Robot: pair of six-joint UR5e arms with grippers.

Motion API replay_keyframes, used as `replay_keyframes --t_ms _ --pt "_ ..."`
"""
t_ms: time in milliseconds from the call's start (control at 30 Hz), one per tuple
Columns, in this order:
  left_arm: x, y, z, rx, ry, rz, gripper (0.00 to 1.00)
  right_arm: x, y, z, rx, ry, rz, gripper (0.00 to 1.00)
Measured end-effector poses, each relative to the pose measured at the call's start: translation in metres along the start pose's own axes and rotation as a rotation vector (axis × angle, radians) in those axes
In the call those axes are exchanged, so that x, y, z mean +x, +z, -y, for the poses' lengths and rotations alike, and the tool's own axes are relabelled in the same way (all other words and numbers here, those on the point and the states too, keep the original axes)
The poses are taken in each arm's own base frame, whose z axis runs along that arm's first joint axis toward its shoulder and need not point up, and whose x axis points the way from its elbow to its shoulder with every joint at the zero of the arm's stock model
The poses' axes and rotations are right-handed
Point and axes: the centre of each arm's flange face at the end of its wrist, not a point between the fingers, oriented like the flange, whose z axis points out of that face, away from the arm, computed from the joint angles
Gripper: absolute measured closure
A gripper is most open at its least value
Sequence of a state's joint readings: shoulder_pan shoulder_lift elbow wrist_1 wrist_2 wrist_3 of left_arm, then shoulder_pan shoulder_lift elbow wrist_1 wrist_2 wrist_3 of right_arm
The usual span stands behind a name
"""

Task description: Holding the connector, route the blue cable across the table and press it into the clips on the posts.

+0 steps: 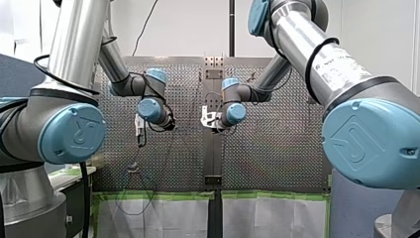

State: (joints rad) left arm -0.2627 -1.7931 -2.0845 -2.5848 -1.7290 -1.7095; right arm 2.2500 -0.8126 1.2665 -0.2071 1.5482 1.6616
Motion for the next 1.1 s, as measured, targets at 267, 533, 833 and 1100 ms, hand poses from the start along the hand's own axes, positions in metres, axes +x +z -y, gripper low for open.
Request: replay_keyframes --t_ms 267,533,833,1100 --pt "-0.008 0.002 0.031 0.048 -0.058 0.065 0.0 0.0 0.0 0.001 0.002 0.002 0.0 1.0" --pt "0.001 0.017 0.048 0.061 -0.048 0.054 0.0 0.0 0.0 0.002 0.001 0.002 0.0 1.0" --pt "0.019 0.034 0.033 -0.017 -0.036 0.017 0.0 0.0 0.0 0.002 0.002 0.002 0.001 1.0" --pt "0.019 0.035 0.041 0.026 -0.039 0.025 0.0 0.0 0.0 0.002 0.003 0.002 0.0 1.0"
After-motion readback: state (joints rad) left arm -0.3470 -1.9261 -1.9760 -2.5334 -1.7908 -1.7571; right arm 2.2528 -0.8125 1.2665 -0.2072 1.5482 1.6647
